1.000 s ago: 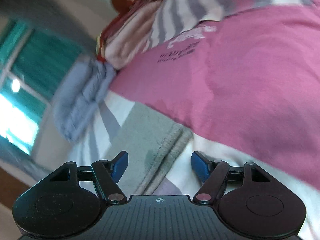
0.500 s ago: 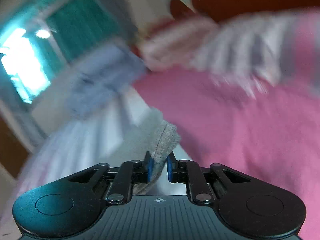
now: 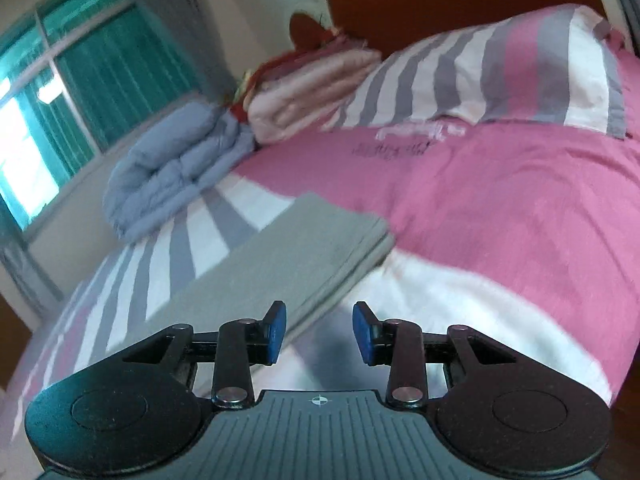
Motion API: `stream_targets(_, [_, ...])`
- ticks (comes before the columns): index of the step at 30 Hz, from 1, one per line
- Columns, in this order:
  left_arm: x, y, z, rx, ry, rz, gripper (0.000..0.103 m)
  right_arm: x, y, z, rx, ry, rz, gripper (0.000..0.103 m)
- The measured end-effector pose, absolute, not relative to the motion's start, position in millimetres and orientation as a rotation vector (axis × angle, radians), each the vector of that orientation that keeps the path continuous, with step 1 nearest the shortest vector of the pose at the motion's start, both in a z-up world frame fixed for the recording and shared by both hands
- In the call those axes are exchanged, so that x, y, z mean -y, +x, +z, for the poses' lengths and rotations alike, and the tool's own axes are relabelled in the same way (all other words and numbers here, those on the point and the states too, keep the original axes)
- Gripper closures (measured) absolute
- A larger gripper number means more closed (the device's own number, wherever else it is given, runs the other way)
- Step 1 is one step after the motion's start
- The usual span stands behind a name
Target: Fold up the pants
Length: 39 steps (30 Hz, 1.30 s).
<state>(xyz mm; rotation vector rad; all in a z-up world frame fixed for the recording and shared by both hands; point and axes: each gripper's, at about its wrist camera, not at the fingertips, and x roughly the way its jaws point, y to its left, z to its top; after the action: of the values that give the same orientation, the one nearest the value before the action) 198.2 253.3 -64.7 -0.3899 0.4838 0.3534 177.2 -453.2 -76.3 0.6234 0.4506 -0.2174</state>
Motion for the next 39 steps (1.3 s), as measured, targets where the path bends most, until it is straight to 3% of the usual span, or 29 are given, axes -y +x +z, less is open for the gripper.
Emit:
stream_targets(6, [-278, 219, -68, -0.522, -0.430, 0.340, 0.058, 440, 190, -77, -0.492, 0.558, -0.196, 0.066])
stream_targets(7, [-279, 222, -67, -0.520, -0.417, 0.338, 0.078, 440, 192, -78, -0.499, 0.564, -0.201, 0.066])
stream_targets(8, [-282, 224, -63, -0.516, -0.393, 0.364, 0.086, 442, 195, -81, -0.507, 0.572, -0.205, 0.066])
stream_targets(10, [-291, 222, -53, -0.455, -0.423, 0.344, 0.085, 447, 197, -85, -0.525, 0.595, -0.221, 0.066])
stream_targets(12, [-283, 229, -57, -0.518, -0.314, 0.365, 0.085, 450, 194, -86, -0.529, 0.604, -0.221, 0.066])
stream_targets(15, [-281, 230, -70, -0.584, -0.276, 0.362, 0.079, 453, 195, -87, -0.540, 0.606, -0.219, 0.066])
stream_targets(17, [-282, 222, -64, -0.568, -0.318, 0.356, 0.068, 456, 196, -89, -0.547, 0.625, -0.218, 0.066])
stream_targets(18, [-280, 217, -60, -0.565, -0.319, 0.383, 0.038, 457, 195, -89, -0.545, 0.631, -0.216, 0.066])
stream_targets(19, [-274, 209, -56, -0.550, -0.304, 0.423, 0.015, 458, 194, -89, -0.540, 0.637, -0.212, 0.066])
stream_targets(31, [-173, 195, -56, -0.559, -0.238, 0.268, 0.009, 507, 177, -102, -0.432, 0.981, -0.160, 0.062])
stream_targets(39, [-169, 212, -82, -0.622, -0.305, 0.252, 0.005, 545, 203, -115, -0.449, 1.152, -0.136, 0.062])
